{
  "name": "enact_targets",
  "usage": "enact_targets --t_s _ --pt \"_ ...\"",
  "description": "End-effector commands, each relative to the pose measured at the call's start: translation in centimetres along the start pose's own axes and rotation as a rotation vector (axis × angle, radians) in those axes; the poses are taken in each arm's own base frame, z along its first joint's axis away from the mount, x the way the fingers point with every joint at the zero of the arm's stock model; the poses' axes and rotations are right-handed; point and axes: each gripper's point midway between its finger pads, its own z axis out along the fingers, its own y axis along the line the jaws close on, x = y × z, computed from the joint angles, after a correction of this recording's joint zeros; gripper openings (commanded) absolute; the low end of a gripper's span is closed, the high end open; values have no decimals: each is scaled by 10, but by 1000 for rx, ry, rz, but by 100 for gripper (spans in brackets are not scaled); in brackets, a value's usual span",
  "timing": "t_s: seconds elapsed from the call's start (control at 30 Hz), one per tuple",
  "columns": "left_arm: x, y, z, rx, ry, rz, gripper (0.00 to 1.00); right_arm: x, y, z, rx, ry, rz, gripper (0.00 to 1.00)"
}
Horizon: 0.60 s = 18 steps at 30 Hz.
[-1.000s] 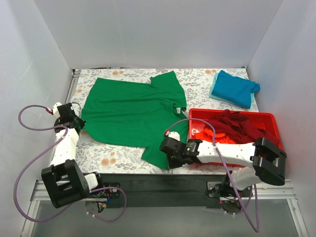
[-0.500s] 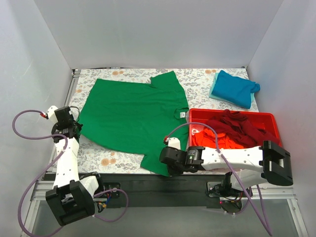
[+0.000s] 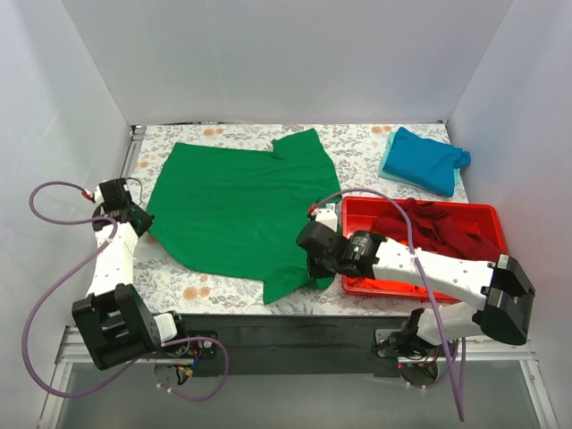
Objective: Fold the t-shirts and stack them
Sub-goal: Fold the tshirt
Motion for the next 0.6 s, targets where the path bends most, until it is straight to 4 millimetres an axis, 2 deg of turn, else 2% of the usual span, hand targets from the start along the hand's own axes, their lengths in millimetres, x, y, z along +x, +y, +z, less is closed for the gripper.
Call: enact_targets --t_s 0.0,0.07,0.1,0.3,0.57 --pt "-22 -23 -5 81 -19 5 0 -42 2 -5 1 -67 -38 1" --pt "-23 -27 1 83 0 5 0 -55 -4 2 14 -61 -26 1" --pt "-28 -30 2 87 -6 3 0 -68 -7 2 17 -76 -27 1" --pt "-33 -35 23 76 23 -2 0 -104 -24 15 34 -87 -9 1" --pt "-44 -43 34 89 26 -7 0 -141 -43 30 40 -86 10 1"
